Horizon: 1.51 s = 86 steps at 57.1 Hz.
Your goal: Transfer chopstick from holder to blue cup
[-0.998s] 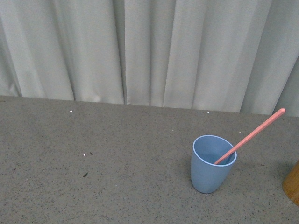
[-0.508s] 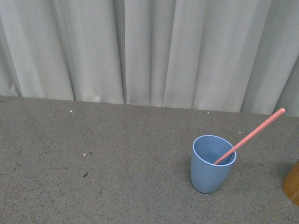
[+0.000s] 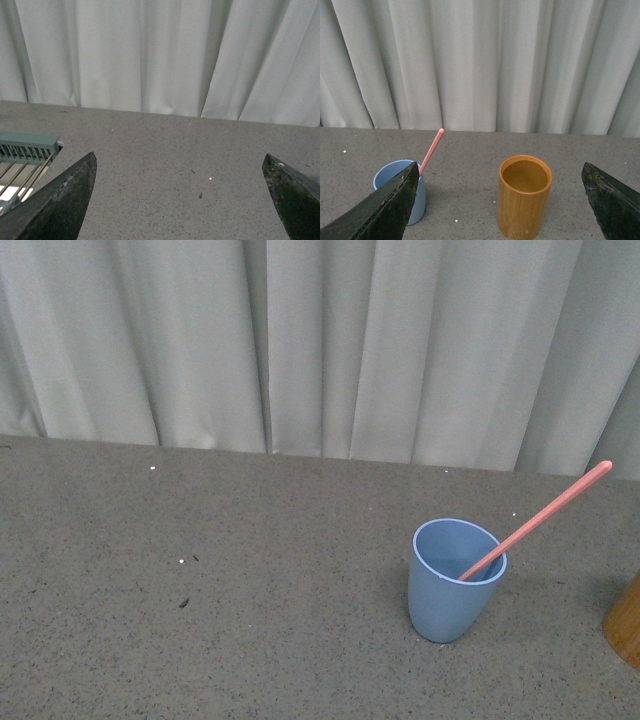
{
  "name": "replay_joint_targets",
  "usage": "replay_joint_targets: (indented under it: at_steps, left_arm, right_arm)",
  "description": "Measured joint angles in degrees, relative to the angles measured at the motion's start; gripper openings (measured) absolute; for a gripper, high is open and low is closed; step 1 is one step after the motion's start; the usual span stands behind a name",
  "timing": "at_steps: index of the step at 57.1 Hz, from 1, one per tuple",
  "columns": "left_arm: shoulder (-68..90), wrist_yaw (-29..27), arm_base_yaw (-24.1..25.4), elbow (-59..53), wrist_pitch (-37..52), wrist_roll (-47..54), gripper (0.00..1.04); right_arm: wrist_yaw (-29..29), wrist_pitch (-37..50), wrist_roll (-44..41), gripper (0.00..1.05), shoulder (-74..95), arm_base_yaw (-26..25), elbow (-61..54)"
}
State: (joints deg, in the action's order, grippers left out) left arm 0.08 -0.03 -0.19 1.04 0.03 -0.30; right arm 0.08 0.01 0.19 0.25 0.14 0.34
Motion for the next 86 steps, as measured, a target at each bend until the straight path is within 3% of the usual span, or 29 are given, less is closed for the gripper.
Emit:
replay_joint_targets:
  at_steps: [86]
  left_arm:
    - [0.0,0.0,0.0,0.0,0.0,0.0,0.98]
  right_arm:
    - [0.0,0.0,0.0,0.95,0.0,0.0,0.0]
